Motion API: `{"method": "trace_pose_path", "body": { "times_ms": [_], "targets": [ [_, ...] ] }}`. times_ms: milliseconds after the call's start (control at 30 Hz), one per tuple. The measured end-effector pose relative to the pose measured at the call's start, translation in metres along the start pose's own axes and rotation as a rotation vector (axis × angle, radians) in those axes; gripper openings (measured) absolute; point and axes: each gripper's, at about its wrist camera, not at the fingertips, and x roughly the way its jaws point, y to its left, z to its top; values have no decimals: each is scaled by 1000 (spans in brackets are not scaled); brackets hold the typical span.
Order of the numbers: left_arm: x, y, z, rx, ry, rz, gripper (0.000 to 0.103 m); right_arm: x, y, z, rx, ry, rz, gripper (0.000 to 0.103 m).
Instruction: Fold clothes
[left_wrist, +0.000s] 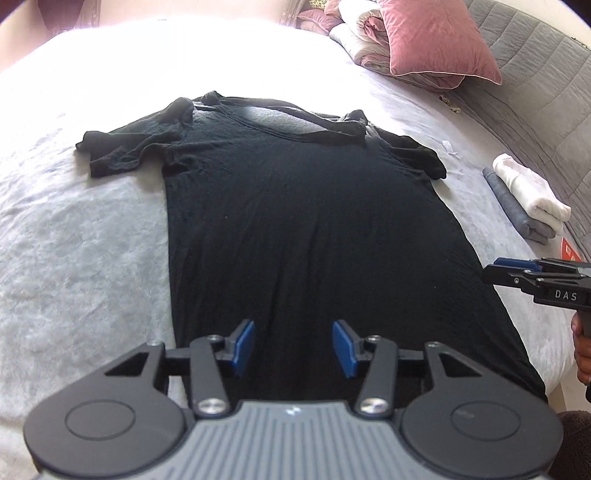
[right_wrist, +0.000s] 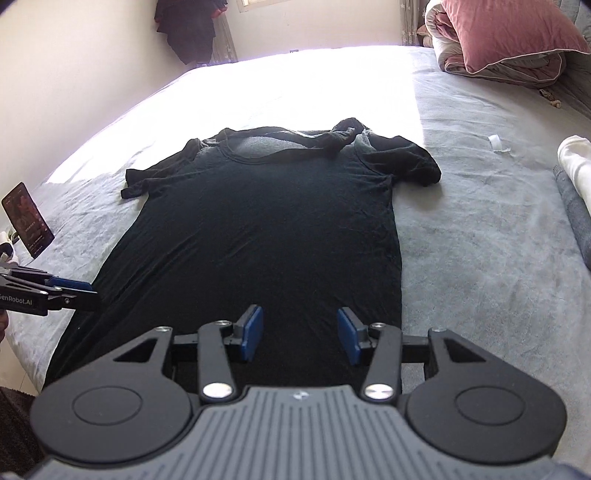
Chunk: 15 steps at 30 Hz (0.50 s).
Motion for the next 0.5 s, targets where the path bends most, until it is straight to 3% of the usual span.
{"method": "trace_pose_path", "body": {
  "times_ms": [100, 500],
  "targets": [
    [21, -1, 28, 25, -23, 31, 48, 20, -2, 26, -21, -19, -15, 49],
    [109, 56, 121, -45, -160, 164, 47, 122, -23, 115, -105, -99, -75, 49]
  ]
}}
